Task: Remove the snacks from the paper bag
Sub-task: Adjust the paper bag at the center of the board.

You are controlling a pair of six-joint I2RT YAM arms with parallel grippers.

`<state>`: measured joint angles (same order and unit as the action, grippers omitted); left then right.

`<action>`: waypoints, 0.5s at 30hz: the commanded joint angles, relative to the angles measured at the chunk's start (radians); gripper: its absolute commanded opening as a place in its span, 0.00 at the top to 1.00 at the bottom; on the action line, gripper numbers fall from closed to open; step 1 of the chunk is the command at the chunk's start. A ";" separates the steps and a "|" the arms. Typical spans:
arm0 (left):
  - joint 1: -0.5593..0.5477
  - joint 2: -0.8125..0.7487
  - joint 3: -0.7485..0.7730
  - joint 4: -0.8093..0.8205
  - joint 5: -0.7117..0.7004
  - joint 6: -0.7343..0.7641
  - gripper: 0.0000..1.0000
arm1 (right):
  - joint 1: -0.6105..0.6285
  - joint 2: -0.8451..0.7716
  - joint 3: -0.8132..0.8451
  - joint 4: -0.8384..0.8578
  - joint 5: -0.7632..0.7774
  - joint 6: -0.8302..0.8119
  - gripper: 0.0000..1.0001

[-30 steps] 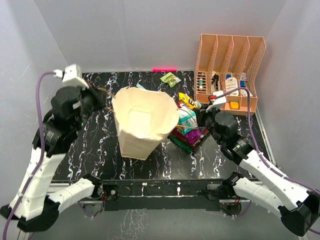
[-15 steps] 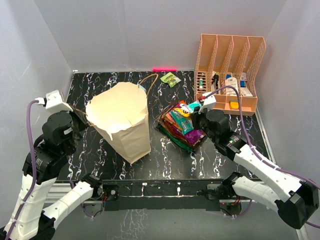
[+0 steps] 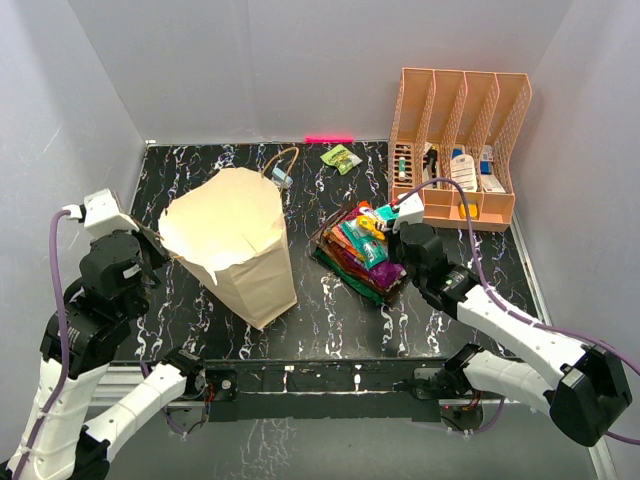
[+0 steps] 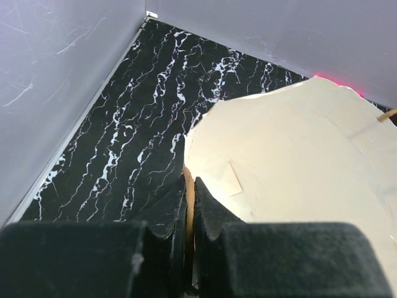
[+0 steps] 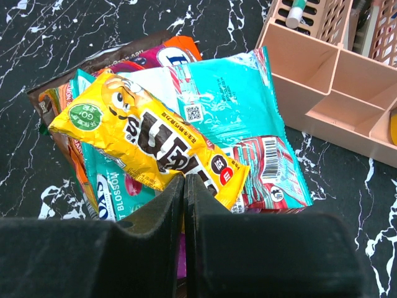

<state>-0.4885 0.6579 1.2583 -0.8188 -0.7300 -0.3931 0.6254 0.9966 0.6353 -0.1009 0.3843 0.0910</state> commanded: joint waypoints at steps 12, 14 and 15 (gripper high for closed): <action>-0.004 0.009 0.091 0.012 0.101 -0.005 0.44 | -0.007 -0.083 0.080 -0.061 -0.089 0.038 0.31; -0.004 0.013 0.106 0.018 0.118 0.007 0.32 | -0.006 -0.092 0.105 -0.088 -0.118 0.041 0.24; -0.004 0.017 0.116 0.018 0.121 0.011 0.28 | -0.006 -0.098 0.118 -0.099 -0.128 0.046 0.17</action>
<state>-0.4885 0.6601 1.3197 -0.8196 -0.6453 -0.4011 0.6250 0.9375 0.6628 -0.1726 0.3069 0.1188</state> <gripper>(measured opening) 0.648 0.743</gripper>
